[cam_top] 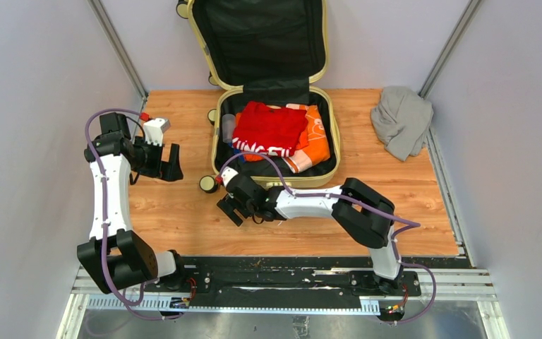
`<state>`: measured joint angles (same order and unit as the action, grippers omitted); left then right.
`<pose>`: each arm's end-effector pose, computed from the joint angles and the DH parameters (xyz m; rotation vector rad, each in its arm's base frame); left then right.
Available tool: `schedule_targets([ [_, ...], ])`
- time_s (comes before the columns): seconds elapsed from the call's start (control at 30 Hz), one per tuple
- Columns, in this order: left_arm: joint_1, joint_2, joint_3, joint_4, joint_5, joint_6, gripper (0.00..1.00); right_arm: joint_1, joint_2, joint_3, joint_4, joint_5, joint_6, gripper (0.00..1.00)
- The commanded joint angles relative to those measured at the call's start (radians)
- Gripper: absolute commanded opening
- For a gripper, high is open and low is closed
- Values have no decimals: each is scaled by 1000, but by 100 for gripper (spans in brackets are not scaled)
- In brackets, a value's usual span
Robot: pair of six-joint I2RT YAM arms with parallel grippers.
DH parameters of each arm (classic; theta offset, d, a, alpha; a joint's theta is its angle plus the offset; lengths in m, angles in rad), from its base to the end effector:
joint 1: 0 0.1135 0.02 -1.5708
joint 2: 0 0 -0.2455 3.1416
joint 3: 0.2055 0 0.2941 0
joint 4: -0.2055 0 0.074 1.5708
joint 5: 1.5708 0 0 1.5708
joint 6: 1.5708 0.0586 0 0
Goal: Pack the luggage
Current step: Pick up the makeup from the center of the board.
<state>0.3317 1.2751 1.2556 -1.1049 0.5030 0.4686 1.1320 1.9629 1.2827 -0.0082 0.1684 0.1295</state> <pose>0.2849 0.0682 0.2897 0.3187 2.5013 -0.3731 0.2116 0.4278 0.1222 -1.0211 2.0537 0.4820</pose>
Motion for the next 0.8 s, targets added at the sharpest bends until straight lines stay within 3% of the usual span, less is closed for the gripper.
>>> schedule_targets([
  [0.0, 6, -23, 20, -12, -25, 22, 100, 6, 51, -41, 87, 15, -1, 89],
  [0.27, 6, -19, 35, -13, -14, 5, 100, 22, 35, -128, 115, 7, 24, 82],
  [0.77, 6, -18, 66, -24, 6, -11, 100, 95, -78, -237, 110, -7, 81, 57],
])
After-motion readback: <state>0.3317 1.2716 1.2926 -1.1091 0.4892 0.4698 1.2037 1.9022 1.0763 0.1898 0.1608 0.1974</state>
